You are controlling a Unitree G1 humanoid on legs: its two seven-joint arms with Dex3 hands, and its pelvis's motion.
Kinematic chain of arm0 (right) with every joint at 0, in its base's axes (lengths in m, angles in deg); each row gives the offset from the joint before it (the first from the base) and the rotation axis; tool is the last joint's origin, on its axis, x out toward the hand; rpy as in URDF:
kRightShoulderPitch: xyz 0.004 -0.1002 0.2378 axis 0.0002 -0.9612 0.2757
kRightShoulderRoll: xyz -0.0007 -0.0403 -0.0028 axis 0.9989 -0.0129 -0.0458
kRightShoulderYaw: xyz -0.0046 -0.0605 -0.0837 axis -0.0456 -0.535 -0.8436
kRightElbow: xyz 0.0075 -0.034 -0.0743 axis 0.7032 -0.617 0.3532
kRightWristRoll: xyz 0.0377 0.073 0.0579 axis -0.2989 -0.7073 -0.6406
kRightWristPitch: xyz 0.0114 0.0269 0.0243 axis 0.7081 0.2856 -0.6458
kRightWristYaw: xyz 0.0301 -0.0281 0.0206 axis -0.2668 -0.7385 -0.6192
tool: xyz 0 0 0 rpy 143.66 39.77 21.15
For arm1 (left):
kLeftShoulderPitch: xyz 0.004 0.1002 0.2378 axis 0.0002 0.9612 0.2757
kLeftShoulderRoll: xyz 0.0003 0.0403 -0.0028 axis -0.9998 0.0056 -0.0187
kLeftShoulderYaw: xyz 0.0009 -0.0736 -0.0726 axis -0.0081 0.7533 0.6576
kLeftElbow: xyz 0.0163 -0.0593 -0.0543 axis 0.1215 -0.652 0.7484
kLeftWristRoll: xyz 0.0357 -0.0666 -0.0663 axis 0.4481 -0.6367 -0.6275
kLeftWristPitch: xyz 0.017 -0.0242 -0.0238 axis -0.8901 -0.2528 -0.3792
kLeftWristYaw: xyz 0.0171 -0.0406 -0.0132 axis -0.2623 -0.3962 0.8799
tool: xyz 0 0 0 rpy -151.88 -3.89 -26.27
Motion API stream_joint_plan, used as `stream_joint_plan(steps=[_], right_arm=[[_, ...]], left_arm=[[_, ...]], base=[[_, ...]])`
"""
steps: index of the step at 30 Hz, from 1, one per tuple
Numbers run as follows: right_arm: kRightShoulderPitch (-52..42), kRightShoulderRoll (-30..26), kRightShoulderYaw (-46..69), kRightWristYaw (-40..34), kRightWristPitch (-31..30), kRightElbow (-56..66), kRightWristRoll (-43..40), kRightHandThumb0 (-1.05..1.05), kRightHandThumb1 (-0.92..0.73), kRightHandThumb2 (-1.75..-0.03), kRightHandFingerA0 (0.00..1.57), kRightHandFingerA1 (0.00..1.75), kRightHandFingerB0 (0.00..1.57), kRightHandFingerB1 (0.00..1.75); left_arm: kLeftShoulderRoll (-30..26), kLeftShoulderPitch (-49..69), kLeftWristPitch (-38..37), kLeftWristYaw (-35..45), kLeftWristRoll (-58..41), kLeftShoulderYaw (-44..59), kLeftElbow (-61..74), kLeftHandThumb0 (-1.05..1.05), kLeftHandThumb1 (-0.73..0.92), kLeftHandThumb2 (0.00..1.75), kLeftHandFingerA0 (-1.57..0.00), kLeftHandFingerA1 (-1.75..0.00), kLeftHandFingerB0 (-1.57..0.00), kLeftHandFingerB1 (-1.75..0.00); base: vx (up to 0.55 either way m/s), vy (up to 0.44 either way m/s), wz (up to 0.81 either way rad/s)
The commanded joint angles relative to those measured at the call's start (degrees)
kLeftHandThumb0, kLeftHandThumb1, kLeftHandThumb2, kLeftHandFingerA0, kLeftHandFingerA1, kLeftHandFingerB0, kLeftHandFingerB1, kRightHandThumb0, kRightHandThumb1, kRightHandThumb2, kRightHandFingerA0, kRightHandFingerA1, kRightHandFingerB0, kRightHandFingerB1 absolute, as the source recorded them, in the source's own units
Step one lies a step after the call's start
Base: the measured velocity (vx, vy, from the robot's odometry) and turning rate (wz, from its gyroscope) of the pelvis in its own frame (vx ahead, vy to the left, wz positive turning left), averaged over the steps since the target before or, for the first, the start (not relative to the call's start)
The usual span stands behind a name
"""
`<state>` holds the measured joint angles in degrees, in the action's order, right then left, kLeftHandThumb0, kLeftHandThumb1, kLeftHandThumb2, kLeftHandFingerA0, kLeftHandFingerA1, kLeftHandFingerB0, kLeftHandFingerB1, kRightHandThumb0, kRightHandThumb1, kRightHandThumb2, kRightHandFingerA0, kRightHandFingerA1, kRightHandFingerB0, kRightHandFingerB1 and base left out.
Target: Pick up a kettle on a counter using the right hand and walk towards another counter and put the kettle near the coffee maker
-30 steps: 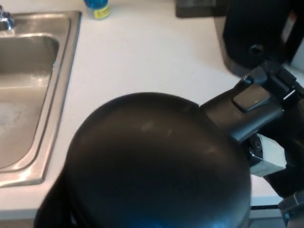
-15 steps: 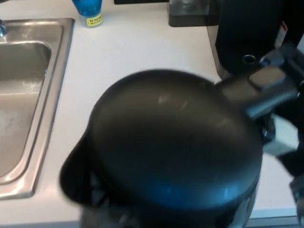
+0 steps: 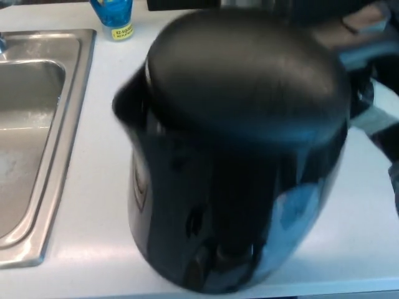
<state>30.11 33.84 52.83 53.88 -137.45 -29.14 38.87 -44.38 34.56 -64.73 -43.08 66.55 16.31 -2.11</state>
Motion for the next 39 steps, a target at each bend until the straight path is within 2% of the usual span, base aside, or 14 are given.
stream_joint_plan(steps=[1,3,9,10,12,16,17,19,21,22,29,30,34,39], right_arm=[[6.52,-2.43,0.94,1.14,1.45,-10.85,6.34,-0.22,-0.44,-1.45,1.04,1.75,0.77,1.70],[6.89,-2.25,1.24,0.99,1.77,-13.28,7.15,-0.23,-0.45,-1.42,1.04,1.75,0.77,1.69],[5.61,-1.82,0.62,3.05,4.46,-19.19,11.88,-0.23,-0.43,-1.42,1.02,1.75,0.72,1.72],[4.89,-1.48,0.52,3.28,5.59,-21.24,13.29,-0.23,-0.40,-1.44,1.01,1.75,0.73,1.69],[4.05,-1.18,0.63,4.06,6.64,-22.73,14.49,-0.22,-0.41,-1.43,1.00,1.75,0.73,1.70],[3.29,-1.02,0.37,5.53,8.79,-25.51,17.25,-0.21,-0.41,-1.43,1.01,1.75,0.75,1.68],[3.15,-0.94,0.29,5.65,9.48,-26.46,18.06,-0.19,-0.45,-1.38,1.01,1.75,0.73,1.70],[2.93,-0.73,0.21,5.80,10.68,-28.00,19.59,-0.20,-0.45,-1.37,1.01,1.75,0.72,1.70],[2.61,-0.48,0.32,5.84,11.90,-29.44,20.84,-0.23,-0.45,-1.37,1.03,1.75,0.72,1.71],[2.35,-0.27,0.28,6.04,12.82,-30.19,21.74,-0.24,-0.40,-1.44,1.03,1.75,0.75,1.72],[1.82,1.31,0.21,6.53,14.95,-30.10,24.15,-0.23,-0.41,-1.41,1.02,1.75,0.76,1.68],[1.48,1.35,-0.02,7.08,15.82,-29.91,24.59,-0.24,-0.37,-1.46,1.03,1.75,0.76,1.68],[1.13,2.11,-0.41,7.41,17.51,-29.47,26.04,-0.25,-0.36,-1.46,1.03,1.75,0.78,1.66],[1.53,2.11,-1.67,8.40,20.27,-29.67,28.62,-0.24,-0.37,-1.45,1.05,1.75,0.81,1.65]], left_arm=[[-0.81,-0.21,-2.19,-0.24,-0.10,-0.19,-0.45,-0.10,0.33,1.47,-1.07,-1.31,-1.05,-1.14],[-0.66,-0.34,-2.10,0.12,-0.49,-0.06,-0.46,-0.06,0.31,1.50,-1.05,-1.31,-1.04,-1.13],[-0.13,-0.02,-2.45,-0.56,-0.23,-0.46,0.31,-0.13,0.32,1.50,-1.08,-1.29,-1.06,-1.11],[-0.50,-0.12,-2.52,-0.29,-0.18,-0.48,-0.12,-0.13,0.32,1.45,-1.11,-1.28,-1.07,-1.11],[-0.48,0.02,-2.81,1.76,-1.37,0.10,-0.23,-0.11,0.32,1.48,-1.10,-1.29,-1.06,-1.11],[-0.43,-0.07,-2.69,1.03,-1.18,0.35,-0.39,-0.15,0.35,1.41,-1.08,-1.27,-1.05,-1.10],[-0.49,-0.05,-2.71,0.62,-0.81,0.20,-0.44,-0.07,0.30,1.49,-1.06,-1.27,-1.04,-1.11],[-0.61,-0.18,-2.81,0.47,-0.58,0.10,-0.70,-0.06,0.30,1.49,-1.06,-1.27,-1.04,-1.10],[-0.48,-0.02,-3.59,0.84,-0.56,0.06,-0.71,-0.10,0.33,1.50,-1.09,-1.28,-1.06,-1.13],[-0.42,-0.08,-3.62,0.69,-0.51,0.04,-0.77,-0.13,0.34,1.46,-1.09,-1.25,-1.05,-1.09],[0.00,-0.24,-3.18,1.45,-1.46,0.60,-0.75,-0.08,0.30,1.51,-1.09,-1.28,-1.04,-1.09],[-0.05,-0.24,-3.30,1.26,-1.22,0.51,-0.87,-0.05,0.28,1.52,-1.09,-1.27,-1.04,-1.08],[-0.16,0.06,-3.48,-0.73,0.23,-0.31,-0.61,-0.10,0.32,1.47,-1.08,-1.26,-1.05,-1.09],[-0.24,-0.22,-4.20,-0.25,0.14,-0.39,-1.03,-0.08,0.27,1.47,-1.11,-1.27,-1.06,-1.10]], base=[[0.00,0.000,0.00],[0.00,0.000,0.00],[0.00,0.000,0.00],[0.00,0.000,0.00],[0.00,0.000,0.00],[0.00,0.000,0.00],[0.00,0.000,0.00],[0.00,0.000,0.00],[0.00,0.000,0.00],[0.00,0.000,0.00],[0.00,0.000,0.00],[0.00,0.000,0.00],[0.00,0.000,0.00],[0.00,0.000,0.00]])
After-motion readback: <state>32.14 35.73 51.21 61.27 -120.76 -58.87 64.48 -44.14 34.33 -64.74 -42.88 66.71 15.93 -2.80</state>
